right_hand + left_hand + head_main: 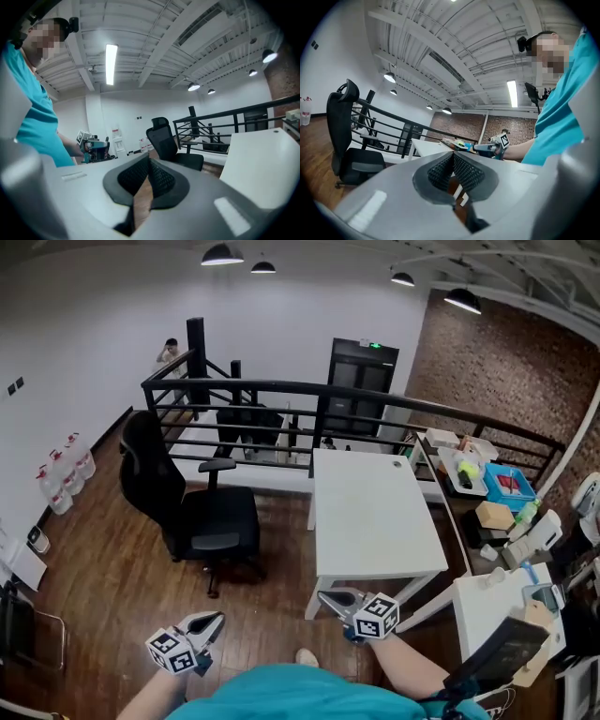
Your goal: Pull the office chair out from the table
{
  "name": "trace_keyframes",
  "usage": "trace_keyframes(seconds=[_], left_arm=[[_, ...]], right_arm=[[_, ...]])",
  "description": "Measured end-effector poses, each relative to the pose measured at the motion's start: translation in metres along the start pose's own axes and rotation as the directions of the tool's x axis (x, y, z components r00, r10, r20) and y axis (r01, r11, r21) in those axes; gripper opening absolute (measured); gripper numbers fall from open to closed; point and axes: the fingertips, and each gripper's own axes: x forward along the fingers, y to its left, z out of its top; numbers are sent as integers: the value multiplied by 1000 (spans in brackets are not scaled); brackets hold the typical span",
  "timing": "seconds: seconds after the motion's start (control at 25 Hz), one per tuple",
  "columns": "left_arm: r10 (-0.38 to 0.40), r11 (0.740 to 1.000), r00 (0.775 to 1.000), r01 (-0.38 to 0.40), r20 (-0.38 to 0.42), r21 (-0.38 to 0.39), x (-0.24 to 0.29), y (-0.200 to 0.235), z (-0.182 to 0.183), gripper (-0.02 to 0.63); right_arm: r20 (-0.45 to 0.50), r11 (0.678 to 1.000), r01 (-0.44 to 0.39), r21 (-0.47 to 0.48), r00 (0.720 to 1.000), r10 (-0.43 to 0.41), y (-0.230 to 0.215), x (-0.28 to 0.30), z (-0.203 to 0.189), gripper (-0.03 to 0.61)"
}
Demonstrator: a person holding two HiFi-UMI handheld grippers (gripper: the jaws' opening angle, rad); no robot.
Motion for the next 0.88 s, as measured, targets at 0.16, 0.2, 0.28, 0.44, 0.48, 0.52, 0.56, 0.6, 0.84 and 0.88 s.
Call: trace_keyframes(seconds=[0.16, 0.2, 0.28, 0.44, 0.48, 0.52, 0.56, 0.6, 0.84, 0.88], left_arm=[[8, 999, 1000, -8, 10, -45, -21, -27, -17, 20], [3, 999, 1000, -3, 15, -45, -23, -35, -20, 20], [-23, 999, 999, 24, 27, -38, -21, -54, -22, 20], [-45, 997, 999, 46, 28, -61, -10, -88, -33, 20], [-47, 997, 999, 48, 23, -55, -7, -97, -35, 20], [-62, 997, 998, 62, 20, -35, 0, -110, -33, 20], [-86, 996, 996, 86, 20, -8, 9, -129, -27, 20], [-113, 994, 993, 113, 22, 10, 20, -151, -22, 20], [-117, 990, 993, 118, 22, -76, 71, -243, -65, 20], [-118, 989, 993, 119, 19, -90, 75, -257, -74, 20]], right_arm=[[-10, 1000, -2, -20, 1000, 2, 40, -22, -2, 0], [-12, 1000, 6, -28, 1000, -6, 47, -32, -1, 0], [-12, 999, 27, -33, 1000, -27, 54, -52, 0, 0], [0, 997, 63, -38, 998, -63, 66, -98, -3, 0], [6, 997, 71, -36, 997, -71, 69, -111, -4, 0], [14, 996, 79, -29, 997, -78, 72, -124, -4, 0], [21, 996, 83, -22, 996, -83, 74, -138, -4, 0], [24, 996, 85, -19, 996, -84, 76, -153, -5, 0], [21, 996, 76, -55, 997, -75, 101, -256, -8, 0], [20, 995, 77, -60, 997, -76, 105, -272, -8, 0]])
